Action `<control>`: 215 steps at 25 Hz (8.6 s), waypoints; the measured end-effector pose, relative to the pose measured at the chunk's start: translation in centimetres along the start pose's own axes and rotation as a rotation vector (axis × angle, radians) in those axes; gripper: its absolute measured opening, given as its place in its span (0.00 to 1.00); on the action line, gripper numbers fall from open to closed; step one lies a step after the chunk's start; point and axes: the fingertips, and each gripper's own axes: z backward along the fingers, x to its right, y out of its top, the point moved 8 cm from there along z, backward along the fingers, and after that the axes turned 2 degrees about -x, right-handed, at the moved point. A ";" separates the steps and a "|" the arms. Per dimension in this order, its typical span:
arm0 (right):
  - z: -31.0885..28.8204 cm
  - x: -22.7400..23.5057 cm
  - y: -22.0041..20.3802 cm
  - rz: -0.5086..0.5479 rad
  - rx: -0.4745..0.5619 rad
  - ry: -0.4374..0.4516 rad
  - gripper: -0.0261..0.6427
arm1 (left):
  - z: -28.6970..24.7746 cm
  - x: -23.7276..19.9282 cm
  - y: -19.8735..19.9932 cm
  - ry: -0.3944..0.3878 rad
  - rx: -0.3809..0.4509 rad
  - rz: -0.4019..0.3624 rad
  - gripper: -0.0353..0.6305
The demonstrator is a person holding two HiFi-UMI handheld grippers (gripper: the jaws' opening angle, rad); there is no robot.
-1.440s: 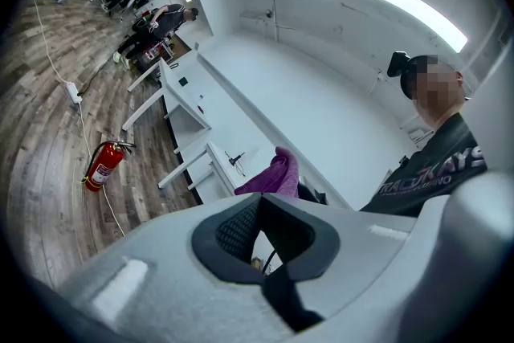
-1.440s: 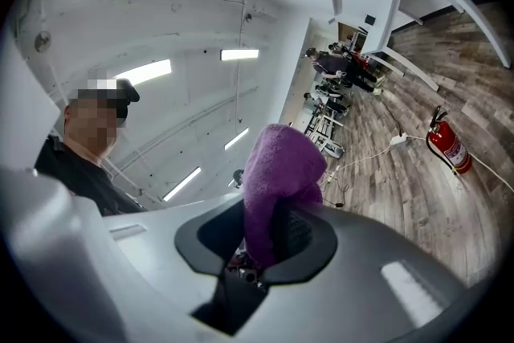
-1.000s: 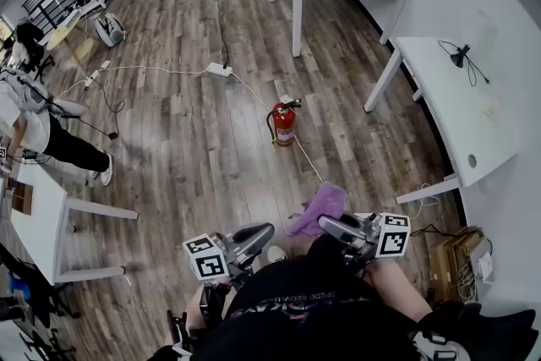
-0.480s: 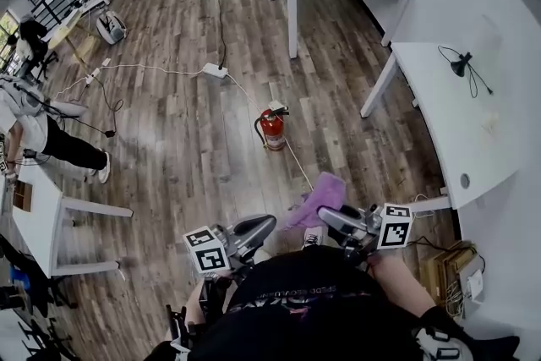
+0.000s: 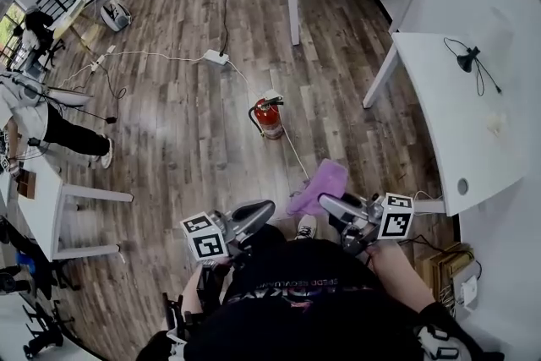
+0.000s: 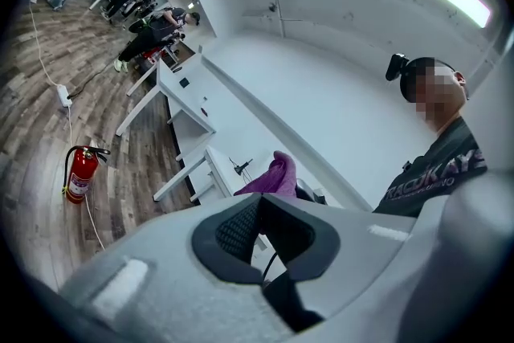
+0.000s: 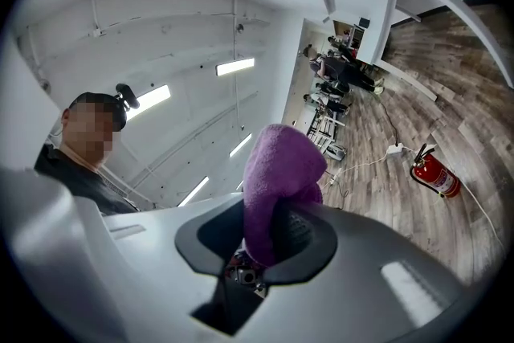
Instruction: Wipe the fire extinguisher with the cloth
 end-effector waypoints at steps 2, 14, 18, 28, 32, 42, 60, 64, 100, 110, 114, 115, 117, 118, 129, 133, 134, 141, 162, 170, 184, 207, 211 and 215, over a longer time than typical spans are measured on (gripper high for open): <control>0.5 0.5 0.6 -0.004 0.019 -0.002 0.14 | -0.6 -0.3 0.4 0.008 -0.013 -0.002 0.06; -1.2 3.8 3.7 -0.017 0.050 -0.048 0.14 | -1.9 -5.1 3.5 0.013 -0.013 0.006 0.06; -3.7 5.1 6.5 -0.012 0.035 -0.076 0.14 | -2.1 -7.9 6.3 0.003 0.020 0.020 0.06; -13.3 10.6 13.0 0.012 0.006 -0.101 0.14 | 0.4 -16.7 14.1 0.010 0.046 0.027 0.06; -16.0 13.2 15.3 0.013 -0.023 -0.109 0.14 | 0.9 -19.1 16.4 0.027 0.066 0.017 0.06; -19.8 19.2 21.8 0.053 -0.226 -0.111 0.14 | 0.3 -21.6 18.6 0.142 0.185 0.023 0.06; -22.0 32.8 30.6 0.034 -0.517 -0.034 0.14 | -8.9 -26.4 14.6 0.383 0.320 0.167 0.06; -22.6 33.6 29.0 0.040 -0.481 -0.070 0.14 | -7.7 -28.1 12.9 0.352 0.283 0.160 0.06; -25.3 72.6 15.7 0.130 -0.847 0.072 0.14 | -10.9 -60.9 -7.8 0.205 0.127 -0.356 0.06; -25.6 79.7 10.2 0.011 -0.830 0.296 0.14 | -12.9 -66.0 -8.6 0.253 0.054 -0.611 0.06; -25.1 81.3 7.9 -0.015 -0.779 0.335 0.14 | -12.9 -67.2 -9.4 0.267 0.049 -0.607 0.06; -24.9 81.8 7.4 -0.021 -0.762 0.336 0.14 | -12.9 -67.4 -9.5 0.265 0.046 -0.602 0.06; -24.1 82.8 6.4 -0.038 -0.737 0.330 0.14 | -13.2 -67.6 -9.7 0.259 0.040 -0.592 0.06; -23.7 83.4 5.8 -0.047 -0.731 0.323 0.14 | -13.3 -67.7 -9.7 0.258 0.040 -0.590 0.06; -19.5 94.7 -4.4 -0.223 -0.642 0.152 0.14 | -13.0 -69.1 -11.4 0.281 0.030 -0.503 0.06; -17.6 100.1 -8.9 -0.260 -0.672 -0.025 0.14 | -12.0 -69.7 -12.2 0.315 0.022 -0.464 0.06; -16.9 101.5 -10.1 -0.269 -0.688 -0.102 0.14 | -11.8 -69.8 -12.4 0.325 0.017 -0.458 0.06; -15.7 104.8 -13.2 -0.324 -0.661 -0.245 0.14 | -10.9 -70.2 -13.0 0.365 0.017 -0.438 0.06; -17.7 81.0 1.6 -0.037 -0.668 0.280 0.14 | -14.1 -69.1 -11.1 0.196 0.027 -0.529 0.06; -19.6 71.6 14.7 0.318 -0.995 0.359 0.14 | -13.9 -67.6 -10.9 0.150 0.053 -0.568 0.06; -38.0 74.0 10.8 0.505 -1.598 0.124 0.14 | -11.8 -66.5 -11.2 0.167 0.095 -0.575 0.06; -31.2 99.7 -1.7 0.154 -1.434 0.000 0.13 | -8.8 -70.5 -13.6 0.295 0.055 -0.388 0.06; -29.2 103.8 -4.5 0.144 -1.418 -0.085 0.13 | -8.2 -70.8 -14.6 0.331 0.033 -0.348 0.06; -27.2 107.1 -6.4 0.125 -1.379 -0.181 0.13 | -8.1 -71.3 -15.3 0.353 0.014 -0.316 0.06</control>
